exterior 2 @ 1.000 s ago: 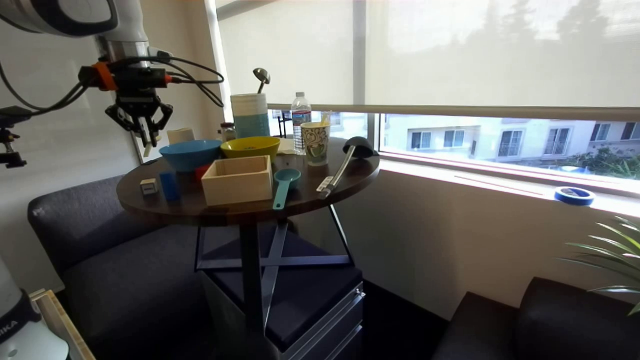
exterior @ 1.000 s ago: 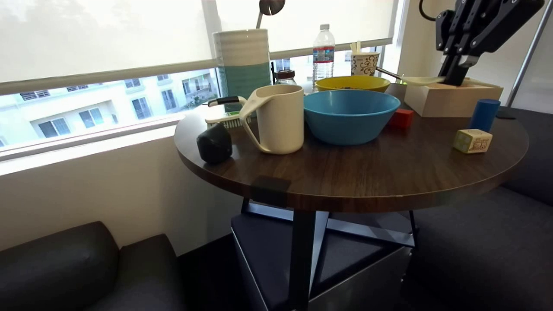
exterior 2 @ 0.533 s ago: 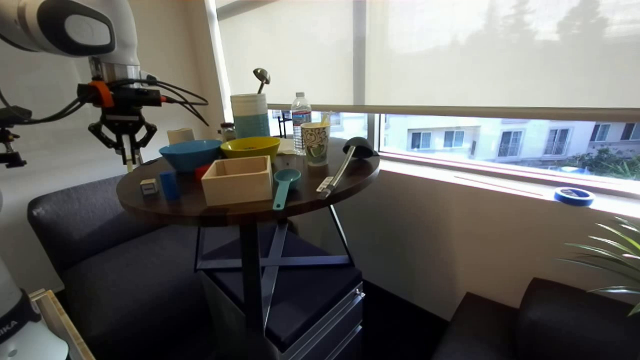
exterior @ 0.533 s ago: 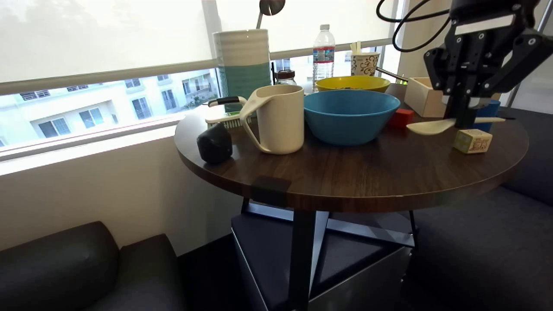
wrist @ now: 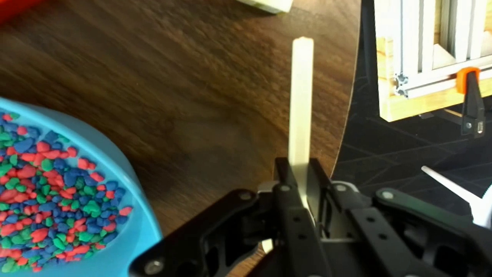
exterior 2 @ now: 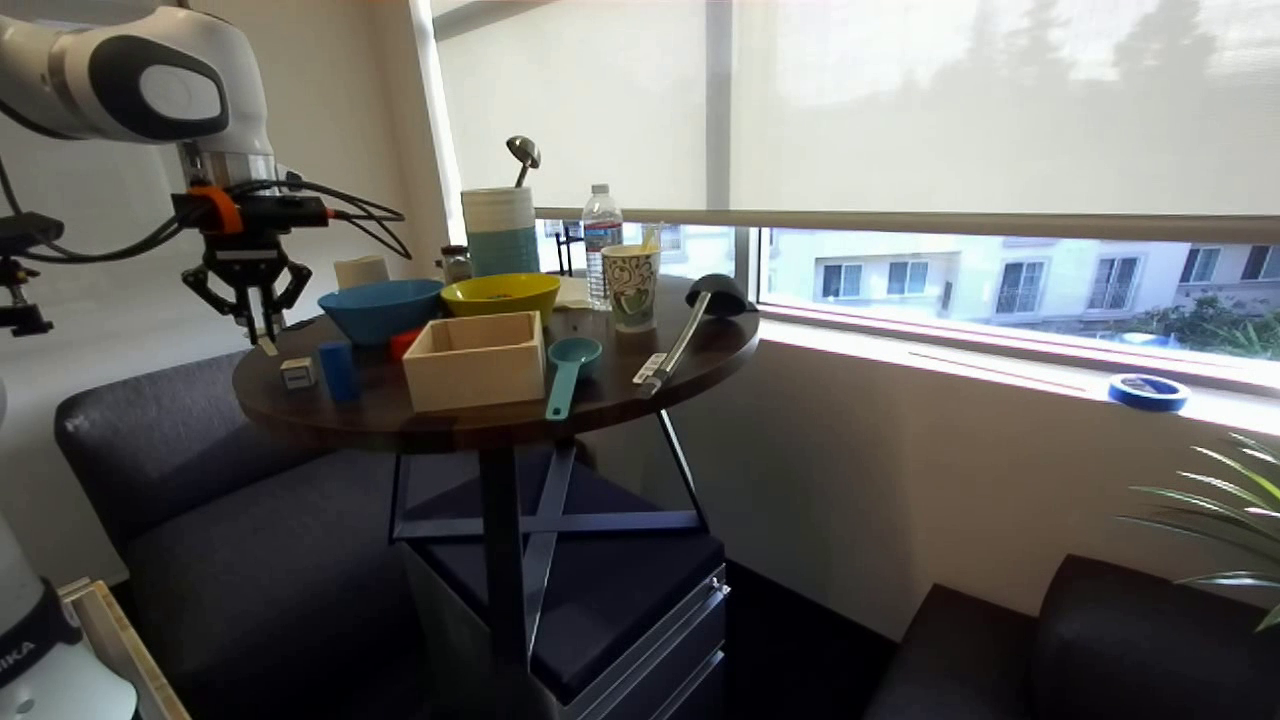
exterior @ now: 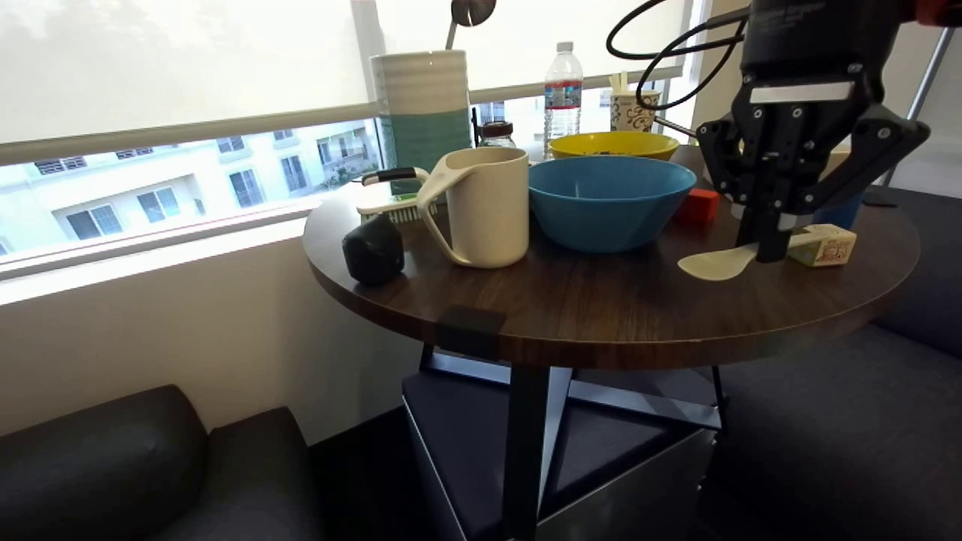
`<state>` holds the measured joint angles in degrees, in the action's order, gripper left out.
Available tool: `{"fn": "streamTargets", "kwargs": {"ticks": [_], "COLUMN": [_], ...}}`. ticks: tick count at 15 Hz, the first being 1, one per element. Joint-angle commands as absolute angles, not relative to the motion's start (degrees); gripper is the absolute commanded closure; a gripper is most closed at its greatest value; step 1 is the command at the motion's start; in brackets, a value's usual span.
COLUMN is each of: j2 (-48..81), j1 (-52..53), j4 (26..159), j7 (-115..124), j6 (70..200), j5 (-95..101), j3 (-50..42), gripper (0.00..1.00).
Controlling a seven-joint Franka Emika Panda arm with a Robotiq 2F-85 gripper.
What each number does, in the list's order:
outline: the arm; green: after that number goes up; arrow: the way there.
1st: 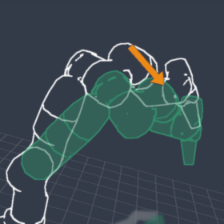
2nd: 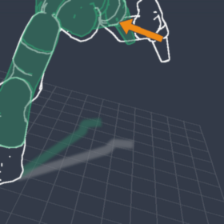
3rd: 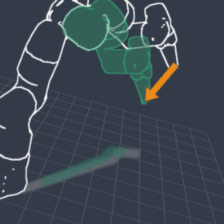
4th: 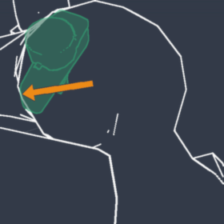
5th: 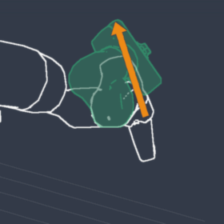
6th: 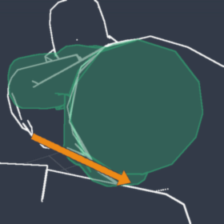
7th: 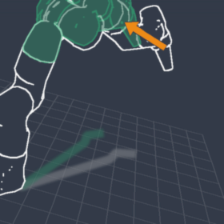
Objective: Pick up the white spoon and scoop some of the substance from the yellow bowl, pour some of the substance into the blue bowl then into the white mug then into the wooden square box, put the white spoon back onto the table
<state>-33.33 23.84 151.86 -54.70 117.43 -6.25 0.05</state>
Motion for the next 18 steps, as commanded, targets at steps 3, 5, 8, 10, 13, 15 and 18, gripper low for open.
{"fn": "streamTargets", "kwargs": {"ticks": [3,5,8,10,13,15,18], "j2": [-32.0,-31.6,-31.0,-30.5,-29.8,-29.7,-31.3], "j1": [21.7,21.4,21.1,21.2,21.2,21.2,21.6], "j4": [153.3,153.8,153.8,153.7,153.8,153.6,152.9], "j7": [-57.1,-57.4,-57.3,-57.7,-57.9,-57.9,-57.6], "j6": [122.8,123.9,123.5,122.7,122.8,122.2,120.4], "j5": [-6.4,-6.7,-6.9,-7.3,-7.4,-7.4,-6.7], "j3": [0.4,0.2,0.3,0.0,-0.1,0.1,1.1], "gripper": [0.97,0.97,0.97,0.97,0.97,0.59,0.39]}}
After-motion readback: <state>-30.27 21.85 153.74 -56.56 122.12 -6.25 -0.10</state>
